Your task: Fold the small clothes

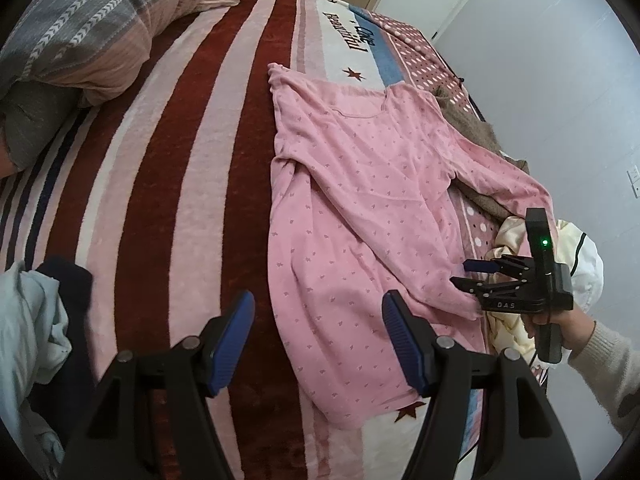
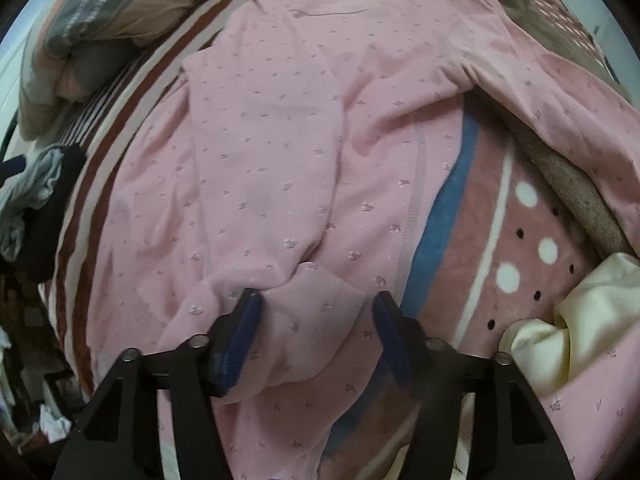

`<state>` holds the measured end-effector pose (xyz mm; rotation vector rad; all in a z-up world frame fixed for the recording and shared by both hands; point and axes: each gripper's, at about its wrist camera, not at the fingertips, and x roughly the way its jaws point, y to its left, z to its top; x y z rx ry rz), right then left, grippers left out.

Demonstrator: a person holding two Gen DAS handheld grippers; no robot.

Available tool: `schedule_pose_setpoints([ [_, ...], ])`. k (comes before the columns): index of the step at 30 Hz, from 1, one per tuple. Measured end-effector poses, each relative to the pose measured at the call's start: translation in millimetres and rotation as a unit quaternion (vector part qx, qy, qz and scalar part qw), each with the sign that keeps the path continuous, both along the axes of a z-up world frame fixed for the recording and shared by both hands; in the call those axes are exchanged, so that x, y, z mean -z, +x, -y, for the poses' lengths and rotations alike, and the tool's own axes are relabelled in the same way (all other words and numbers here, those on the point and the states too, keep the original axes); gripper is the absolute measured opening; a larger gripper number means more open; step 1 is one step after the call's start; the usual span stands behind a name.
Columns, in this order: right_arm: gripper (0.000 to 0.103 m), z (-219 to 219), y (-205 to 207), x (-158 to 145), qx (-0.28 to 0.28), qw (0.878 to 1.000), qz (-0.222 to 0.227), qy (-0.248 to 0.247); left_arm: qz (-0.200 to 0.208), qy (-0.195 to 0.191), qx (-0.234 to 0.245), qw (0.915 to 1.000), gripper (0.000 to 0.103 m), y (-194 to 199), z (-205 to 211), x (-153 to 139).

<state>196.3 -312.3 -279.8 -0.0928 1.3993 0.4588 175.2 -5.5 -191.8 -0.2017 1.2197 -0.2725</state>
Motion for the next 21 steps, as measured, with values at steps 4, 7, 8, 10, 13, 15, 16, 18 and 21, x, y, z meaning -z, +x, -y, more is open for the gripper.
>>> schedule_pose_setpoints([
  [4, 0.058, 2.6, -2.4, 2.7, 0.014, 1.0, -0.011, 0.014, 0.0, 0.0, 0.0, 1.0, 0.062, 0.1, 0.0, 0.2],
  [7, 0.056, -1.7, -4.9, 4.5, 0.018, 0.998, -0.028, 0.049, -0.001, -0.001, 0.0, 1.0, 0.063, 0.1, 0.1, 0.5],
  [8, 0.047, -1.8, -5.8, 4.7, 0.017, 0.998, -0.031, 0.056, -0.001, -0.001, 0.001, 1.0, 0.063, -0.1, 0.6, 0.6],
  [10, 0.028, -4.3, -8.8, 4.4, 0.013, 0.997, -0.037, 0.067, -0.001, -0.002, 0.002, 1.0, 0.063, -0.5, 2.0, 0.8],
  [13, 0.013, -9.7, -14.1, 1.9, 0.004, 0.997, -0.037, 0.065, -0.001, 0.001, 0.006, 1.0, 0.063, -0.9, 6.1, 0.9],
  [15, 0.008, -11.1, -19.2, -2.8, 0.0, 0.998, -0.024, 0.051, 0.0, 0.001, 0.007, 1.0, 0.063, -1.8, 7.7, 0.4],
  [16, 0.007, -9.9, -21.3, -6.1, 0.003, 0.999, -0.018, 0.045, 0.001, 0.002, 0.007, 1.0, 0.063, -2.1, 8.1, 0.4],
  [18, 0.005, -5.6, -25.2, -13.4, 0.013, 0.999, -0.007, 0.037, 0.003, 0.008, 0.007, 0.9999, 0.064, -3.1, 10.1, 0.0],
  [21, 0.004, 5.4, -31.7, -26.7, 0.037, 0.999, 0.01, 0.021, 0.005, 0.007, 0.009, 0.9999, 0.064, -4.8, 12.5, -0.3],
])
